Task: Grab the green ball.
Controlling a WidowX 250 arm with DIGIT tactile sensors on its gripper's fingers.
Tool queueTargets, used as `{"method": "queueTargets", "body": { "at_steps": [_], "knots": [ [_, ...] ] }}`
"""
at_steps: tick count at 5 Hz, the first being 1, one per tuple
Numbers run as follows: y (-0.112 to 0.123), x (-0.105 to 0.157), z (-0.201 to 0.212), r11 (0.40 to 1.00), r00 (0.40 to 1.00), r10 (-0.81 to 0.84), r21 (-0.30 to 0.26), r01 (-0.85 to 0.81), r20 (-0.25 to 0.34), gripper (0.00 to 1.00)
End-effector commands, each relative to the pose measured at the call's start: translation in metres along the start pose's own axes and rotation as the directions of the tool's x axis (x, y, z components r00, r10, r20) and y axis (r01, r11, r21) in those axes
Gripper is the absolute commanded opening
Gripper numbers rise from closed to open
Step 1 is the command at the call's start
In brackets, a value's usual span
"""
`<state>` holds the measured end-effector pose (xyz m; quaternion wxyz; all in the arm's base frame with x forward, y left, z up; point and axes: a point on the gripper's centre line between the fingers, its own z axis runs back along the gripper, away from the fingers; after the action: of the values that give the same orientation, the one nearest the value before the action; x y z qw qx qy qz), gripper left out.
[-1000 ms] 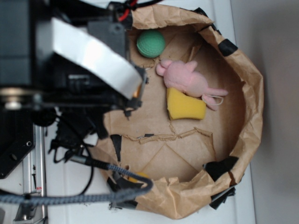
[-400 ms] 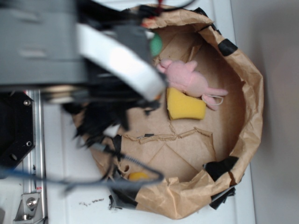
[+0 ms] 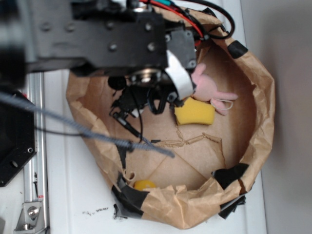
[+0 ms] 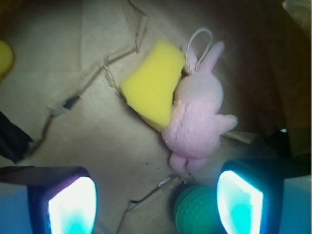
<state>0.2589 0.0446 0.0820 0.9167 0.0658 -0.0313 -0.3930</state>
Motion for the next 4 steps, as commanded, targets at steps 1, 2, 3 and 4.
{"method": "queueTargets", "body": {
  "at_steps": [1,2,3,4],
  "knots": [
    [0.032,-0.017,-0.016,0.999,0.999,0.002,0.052,0.0,-0.053,1.0],
    [0.027,-0.013,-0.04,0.997,0.993,-0.073,0.03,0.076,-0.096,1.0],
    [0.043,-0.058,-0.066,0.996,0.971,0.01,-0.081,-0.03,-0.239,1.0],
    [0.042,-0.057,-0.066,0.996,0.962,0.006,-0.083,-0.03,-0.272,0.93]
  ]
}}
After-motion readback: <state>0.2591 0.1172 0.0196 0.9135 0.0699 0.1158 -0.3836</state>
